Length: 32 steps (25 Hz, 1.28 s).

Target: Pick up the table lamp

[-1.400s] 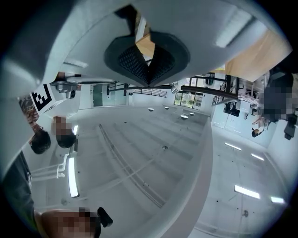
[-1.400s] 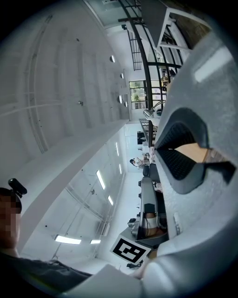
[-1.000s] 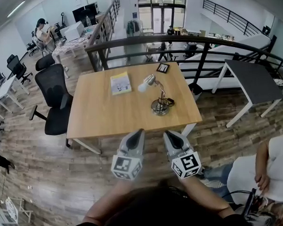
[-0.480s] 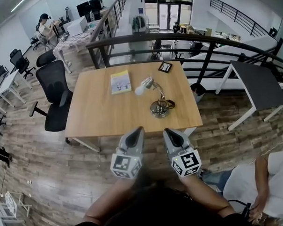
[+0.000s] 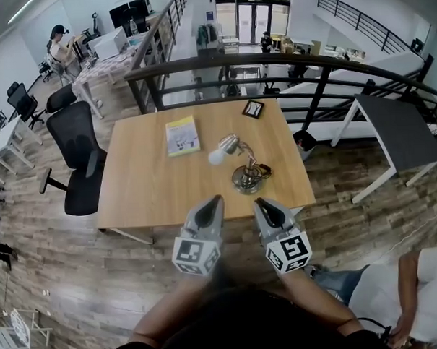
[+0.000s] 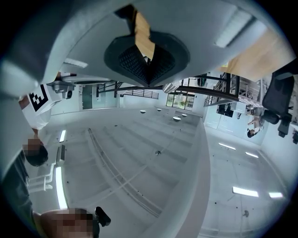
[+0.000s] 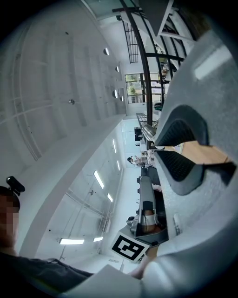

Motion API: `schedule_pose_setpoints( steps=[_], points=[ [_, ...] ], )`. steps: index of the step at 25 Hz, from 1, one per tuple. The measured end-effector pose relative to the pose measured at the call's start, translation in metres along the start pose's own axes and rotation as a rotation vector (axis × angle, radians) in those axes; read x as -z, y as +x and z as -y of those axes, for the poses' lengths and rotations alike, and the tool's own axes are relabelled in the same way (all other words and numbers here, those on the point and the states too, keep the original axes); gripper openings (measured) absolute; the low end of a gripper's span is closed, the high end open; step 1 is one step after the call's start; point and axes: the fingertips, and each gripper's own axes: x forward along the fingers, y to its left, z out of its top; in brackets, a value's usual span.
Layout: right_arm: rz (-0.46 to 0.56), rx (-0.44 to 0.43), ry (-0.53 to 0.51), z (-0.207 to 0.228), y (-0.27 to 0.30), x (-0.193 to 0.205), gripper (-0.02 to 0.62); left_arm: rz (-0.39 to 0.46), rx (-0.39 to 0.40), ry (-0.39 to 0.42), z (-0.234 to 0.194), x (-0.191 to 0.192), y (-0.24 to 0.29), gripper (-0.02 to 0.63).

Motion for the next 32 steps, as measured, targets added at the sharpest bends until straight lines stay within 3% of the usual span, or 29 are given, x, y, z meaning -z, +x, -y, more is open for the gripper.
schedule_pose_setpoints(
  steps=[19, 25, 32],
  points=[
    [-0.059, 0.072, -0.048, 0.04, 0.107, 0.013, 0.078, -0.003, 0.049, -0.018, -0.102, -0.008, 0.071, 0.002],
    [-0.094, 0.035, -0.059, 0.061, 0.128, 0.029, 0.113, -0.012, 0.006, -0.018, -0.12, 0.0, 0.087, 0.002],
    [-0.161, -0.048, -0.089, 0.097, 0.148, 0.054, 0.147, -0.013, -0.115, -0.015, -0.139, 0.006, 0.11, 0.002]
  ],
)
